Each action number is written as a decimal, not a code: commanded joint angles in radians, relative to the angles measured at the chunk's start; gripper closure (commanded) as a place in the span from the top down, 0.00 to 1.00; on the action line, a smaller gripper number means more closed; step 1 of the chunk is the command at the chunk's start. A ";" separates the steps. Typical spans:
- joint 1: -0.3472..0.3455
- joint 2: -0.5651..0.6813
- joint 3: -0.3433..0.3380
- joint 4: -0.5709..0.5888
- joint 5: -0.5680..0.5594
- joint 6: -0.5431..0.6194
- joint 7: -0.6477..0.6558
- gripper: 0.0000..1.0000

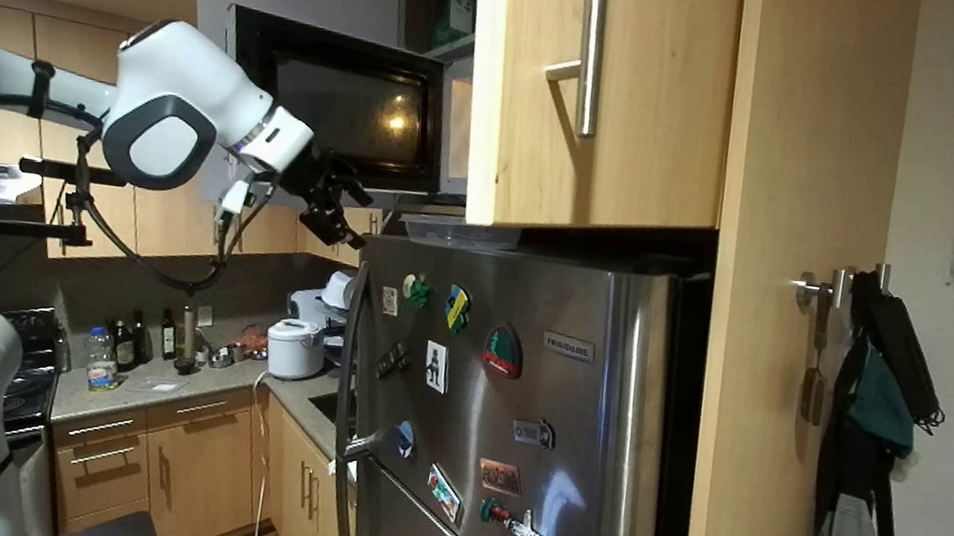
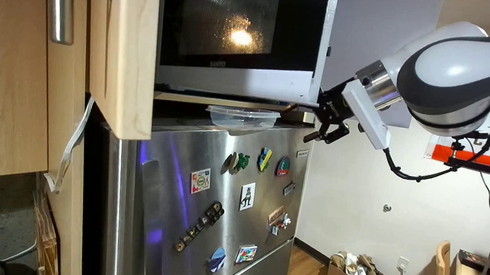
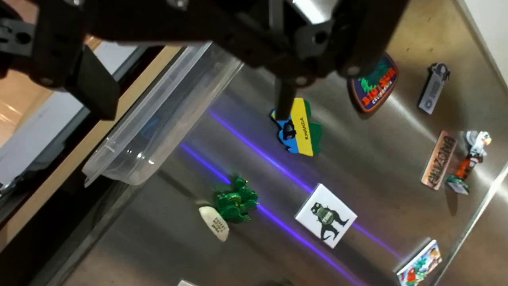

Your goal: Remove the lunch box from the top of the fridge and put it in the microwave

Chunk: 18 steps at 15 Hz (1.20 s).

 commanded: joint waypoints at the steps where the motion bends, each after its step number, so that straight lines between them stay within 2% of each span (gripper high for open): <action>1: -0.032 0.070 0.085 0.015 0.060 0.127 0.183 1.00; 5: -0.073 0.116 0.141 0.010 0.063 0.262 0.386 1.00; 9: -0.130 0.147 0.155 0.013 0.051 0.337 0.537 1.00; 13: -0.145 0.208 0.150 0.032 0.028 0.341 0.587 1.00; 18: -0.136 0.279 0.132 0.090 0.005 0.332 0.580 1.00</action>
